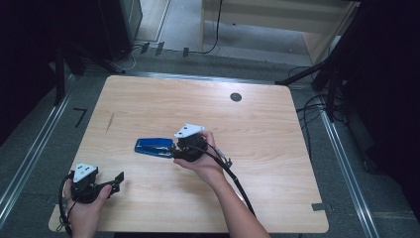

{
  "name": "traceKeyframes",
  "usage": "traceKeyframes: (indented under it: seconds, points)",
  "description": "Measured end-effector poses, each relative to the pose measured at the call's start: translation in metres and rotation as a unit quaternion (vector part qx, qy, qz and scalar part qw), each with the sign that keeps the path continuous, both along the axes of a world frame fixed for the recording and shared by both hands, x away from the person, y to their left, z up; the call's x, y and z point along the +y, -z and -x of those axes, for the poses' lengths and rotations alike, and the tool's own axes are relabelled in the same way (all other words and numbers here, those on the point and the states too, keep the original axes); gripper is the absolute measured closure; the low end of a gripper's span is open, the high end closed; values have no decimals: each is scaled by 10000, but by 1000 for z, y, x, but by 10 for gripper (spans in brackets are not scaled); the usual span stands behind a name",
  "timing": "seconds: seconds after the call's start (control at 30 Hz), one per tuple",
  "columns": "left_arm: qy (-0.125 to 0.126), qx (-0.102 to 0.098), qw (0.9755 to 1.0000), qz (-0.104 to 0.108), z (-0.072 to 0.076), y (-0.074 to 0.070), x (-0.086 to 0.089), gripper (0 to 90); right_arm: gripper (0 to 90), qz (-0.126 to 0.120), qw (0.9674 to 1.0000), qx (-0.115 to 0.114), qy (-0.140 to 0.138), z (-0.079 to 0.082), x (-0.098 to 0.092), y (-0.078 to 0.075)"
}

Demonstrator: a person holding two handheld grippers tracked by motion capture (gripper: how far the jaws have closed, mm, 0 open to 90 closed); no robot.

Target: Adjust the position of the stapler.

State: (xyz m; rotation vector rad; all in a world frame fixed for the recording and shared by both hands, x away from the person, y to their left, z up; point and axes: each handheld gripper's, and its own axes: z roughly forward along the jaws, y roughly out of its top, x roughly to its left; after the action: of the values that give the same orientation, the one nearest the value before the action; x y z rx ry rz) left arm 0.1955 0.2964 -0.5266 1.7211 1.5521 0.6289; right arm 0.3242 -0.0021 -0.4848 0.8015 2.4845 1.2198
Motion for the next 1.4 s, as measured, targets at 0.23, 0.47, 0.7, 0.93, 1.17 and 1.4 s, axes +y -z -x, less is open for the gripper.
traceKeyframes:
  seconds: [0.23, 0.47, 0.7, 0.93, 1.17, 1.4]
  points:
    - [8, 0, 10000, 23, 0, 0, 0, 63, 499, 152, 9998, 43, -79, -9, 15, 13]
    - [0, 7, 10000, 41, 0, 0, 1, 63, 493, 178, 9995, 150, -209, -19, 26, 20]
    - [2, 1, 10000, 49, 0, 0, 1, 64, 506, 150, 9992, 225, -278, -23, 37, 28]
    - [-9, 4, 10000, 52, 0, 0, 1, 65, 504, 95, 9992, 244, -309, -27, 42, 34]
    - [3, 10, 10000, 59, 0, 0, 1, 65, 544, 166, 9984, 204, -496, -28, 45, 33]
    - [13, 18, 10000, 31, 0, 0, 1, 68, 609, 50, 9972, 380, -648, -28, 42, 33]
